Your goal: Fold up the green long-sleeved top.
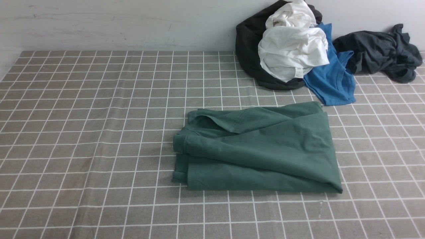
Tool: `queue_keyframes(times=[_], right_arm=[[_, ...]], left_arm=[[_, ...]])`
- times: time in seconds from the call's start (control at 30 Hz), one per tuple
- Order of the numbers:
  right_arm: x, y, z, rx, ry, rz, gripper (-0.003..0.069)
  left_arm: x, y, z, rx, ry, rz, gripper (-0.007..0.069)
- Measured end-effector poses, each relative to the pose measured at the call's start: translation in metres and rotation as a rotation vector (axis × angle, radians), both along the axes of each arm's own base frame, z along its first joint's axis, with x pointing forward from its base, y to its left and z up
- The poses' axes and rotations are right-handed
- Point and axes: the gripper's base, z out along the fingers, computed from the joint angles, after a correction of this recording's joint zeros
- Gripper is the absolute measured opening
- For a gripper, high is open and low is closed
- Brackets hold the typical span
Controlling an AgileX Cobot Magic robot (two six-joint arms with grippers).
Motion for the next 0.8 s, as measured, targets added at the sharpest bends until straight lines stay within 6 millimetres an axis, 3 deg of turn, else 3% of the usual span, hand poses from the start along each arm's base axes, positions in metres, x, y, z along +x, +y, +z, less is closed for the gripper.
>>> queue_keyframes(times=[0.27, 0.8], right_arm=[[0.000, 0.000, 0.000, 0.000, 0.000, 0.000, -0.0014], [0.000, 0.000, 0.000, 0.000, 0.000, 0.000, -0.0014]], left_arm=[[-0.003, -0.002, -0.017, -0.038, 0.171, -0.029, -0.0007], [-0.003, -0.003, -0.017, -0.047, 0.171, -0.030, -0.0007]])
